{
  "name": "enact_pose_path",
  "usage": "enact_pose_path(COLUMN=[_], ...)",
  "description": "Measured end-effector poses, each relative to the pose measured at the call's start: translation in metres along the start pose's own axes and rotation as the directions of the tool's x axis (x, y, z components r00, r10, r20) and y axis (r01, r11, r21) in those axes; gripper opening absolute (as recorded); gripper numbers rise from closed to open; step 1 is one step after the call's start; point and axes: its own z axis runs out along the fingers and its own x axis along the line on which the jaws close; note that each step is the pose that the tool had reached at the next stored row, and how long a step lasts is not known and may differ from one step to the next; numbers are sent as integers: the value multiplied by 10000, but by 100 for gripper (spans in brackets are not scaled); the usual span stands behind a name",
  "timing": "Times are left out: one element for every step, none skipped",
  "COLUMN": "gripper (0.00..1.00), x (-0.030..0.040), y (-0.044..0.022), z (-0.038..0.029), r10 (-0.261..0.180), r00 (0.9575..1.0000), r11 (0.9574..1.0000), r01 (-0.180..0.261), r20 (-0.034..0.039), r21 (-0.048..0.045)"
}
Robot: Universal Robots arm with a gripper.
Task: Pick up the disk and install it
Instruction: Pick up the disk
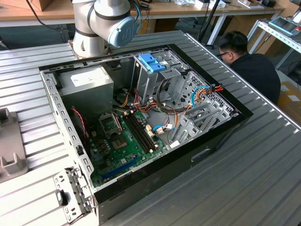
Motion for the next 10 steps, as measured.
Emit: enact_pose_path(gripper=[37, 37, 37, 37, 37, 37, 37, 37, 37, 37], x=[0, 0, 0, -1, -1, -1, -1, -1, -1, -1], y=[0, 0, 0, 1, 1, 1, 1, 1, 1, 1], z=[-2, -3, -10, -18, -19, -20, -23, -24, -29, -32], r10=[1, 0, 0, 0, 0, 0, 1, 0, 0, 1], r00=[10000, 10000, 10000, 10000, 10000, 10000, 10000, 10000, 10000, 10000], r11=[10000, 10000, 10000, 10000, 10000, 10000, 10000, 10000, 10000, 10000], r01=[-1, 0, 0, 0, 0, 0, -1, 0, 0, -1], r20=[0, 0, 0, 0, 0, 0, 0, 0, 0, 0], r21=[0, 0, 0, 1, 0, 0, 0, 0, 0, 0])
